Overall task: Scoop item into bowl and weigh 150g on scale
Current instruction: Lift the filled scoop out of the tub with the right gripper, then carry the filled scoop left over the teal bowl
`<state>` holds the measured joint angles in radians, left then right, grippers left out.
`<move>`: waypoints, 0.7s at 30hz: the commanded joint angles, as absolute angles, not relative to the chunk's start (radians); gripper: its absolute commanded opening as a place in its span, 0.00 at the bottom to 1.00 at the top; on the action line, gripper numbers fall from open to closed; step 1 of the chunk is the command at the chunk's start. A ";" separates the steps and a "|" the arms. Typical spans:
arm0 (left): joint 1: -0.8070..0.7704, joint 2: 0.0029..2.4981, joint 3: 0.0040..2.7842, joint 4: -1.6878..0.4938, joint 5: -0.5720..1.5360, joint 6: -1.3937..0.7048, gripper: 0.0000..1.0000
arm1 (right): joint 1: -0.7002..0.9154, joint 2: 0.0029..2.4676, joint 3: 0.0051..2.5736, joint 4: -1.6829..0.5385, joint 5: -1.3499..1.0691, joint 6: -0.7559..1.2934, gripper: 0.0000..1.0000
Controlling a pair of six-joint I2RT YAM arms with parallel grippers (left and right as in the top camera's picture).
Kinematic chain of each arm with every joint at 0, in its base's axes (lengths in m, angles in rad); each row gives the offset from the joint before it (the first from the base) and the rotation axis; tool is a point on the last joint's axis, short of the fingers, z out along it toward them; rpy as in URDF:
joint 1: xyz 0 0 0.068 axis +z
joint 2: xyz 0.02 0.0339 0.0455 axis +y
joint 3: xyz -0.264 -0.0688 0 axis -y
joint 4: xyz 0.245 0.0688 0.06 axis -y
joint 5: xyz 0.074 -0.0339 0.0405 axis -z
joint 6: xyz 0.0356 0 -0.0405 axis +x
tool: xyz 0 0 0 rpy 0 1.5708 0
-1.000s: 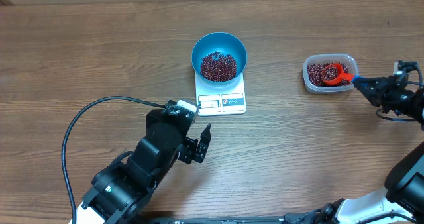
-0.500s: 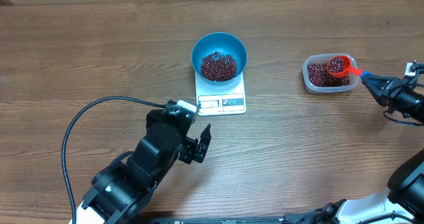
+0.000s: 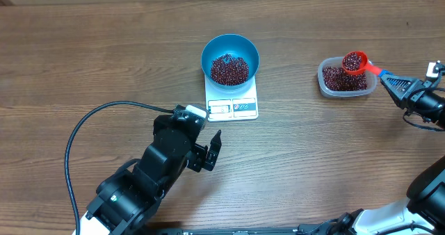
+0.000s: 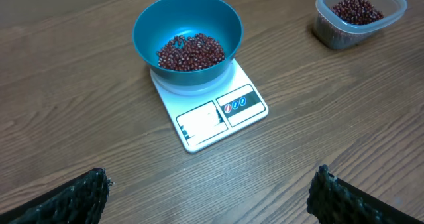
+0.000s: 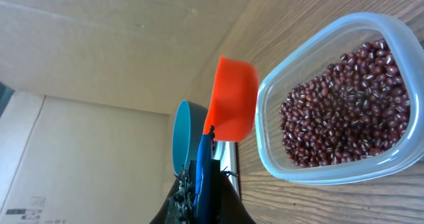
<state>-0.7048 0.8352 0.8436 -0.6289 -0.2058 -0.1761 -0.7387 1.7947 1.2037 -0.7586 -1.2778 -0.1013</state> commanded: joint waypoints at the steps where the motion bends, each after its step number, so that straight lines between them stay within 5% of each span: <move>1: -0.701 0.831 0.838 -0.625 -0.210 -0.157 1.00 | -0.723 1.798 1.198 -0.752 -1.327 -0.100 0.04; 21: -0.701 0.831 0.838 -0.625 -0.210 -0.157 0.99 | -0.424 1.798 1.198 -0.436 -1.341 0.220 0.04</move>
<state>-0.7048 0.8352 0.8436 -0.6289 -0.2058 -0.1761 -0.4679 1.7947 1.2018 -0.4641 -1.3121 0.1364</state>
